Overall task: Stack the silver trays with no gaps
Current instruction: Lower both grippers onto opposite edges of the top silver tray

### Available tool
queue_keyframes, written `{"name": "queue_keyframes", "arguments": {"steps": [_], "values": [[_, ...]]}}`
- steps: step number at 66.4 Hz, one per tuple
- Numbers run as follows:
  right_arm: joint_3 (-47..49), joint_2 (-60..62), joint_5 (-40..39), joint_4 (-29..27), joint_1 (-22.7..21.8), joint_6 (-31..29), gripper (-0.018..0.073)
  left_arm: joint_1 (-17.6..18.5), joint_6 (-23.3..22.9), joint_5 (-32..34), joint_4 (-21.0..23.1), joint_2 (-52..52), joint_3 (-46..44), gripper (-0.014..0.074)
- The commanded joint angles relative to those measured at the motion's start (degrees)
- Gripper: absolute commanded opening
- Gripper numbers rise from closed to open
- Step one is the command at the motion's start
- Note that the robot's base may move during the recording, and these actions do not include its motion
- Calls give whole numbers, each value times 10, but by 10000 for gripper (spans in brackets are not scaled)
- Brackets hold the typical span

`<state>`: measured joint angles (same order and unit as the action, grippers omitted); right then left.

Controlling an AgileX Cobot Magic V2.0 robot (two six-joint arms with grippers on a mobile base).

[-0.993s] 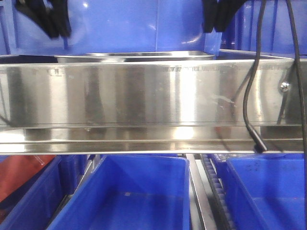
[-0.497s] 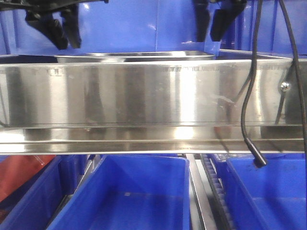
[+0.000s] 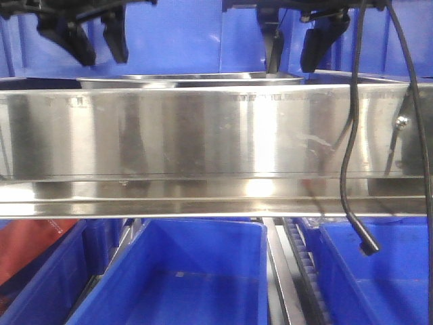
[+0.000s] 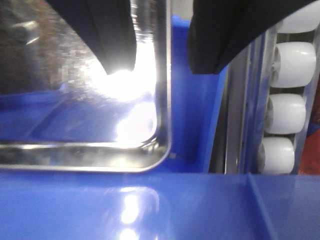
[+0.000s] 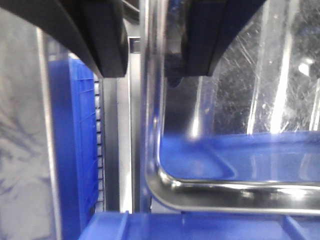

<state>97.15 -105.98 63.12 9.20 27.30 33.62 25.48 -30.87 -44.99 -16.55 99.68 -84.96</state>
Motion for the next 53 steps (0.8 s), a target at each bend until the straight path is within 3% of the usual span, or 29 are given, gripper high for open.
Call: {"name": "queue_keyframes", "arguments": {"steps": [1, 53], "values": [[5, 2, -6, 6, -8, 5, 180, -6, 8, -6, 9, 9, -4, 202], [5, -25, -15, -25, -19, 5, 180, -18, 24, -11, 24, 41, -4, 202]]}}
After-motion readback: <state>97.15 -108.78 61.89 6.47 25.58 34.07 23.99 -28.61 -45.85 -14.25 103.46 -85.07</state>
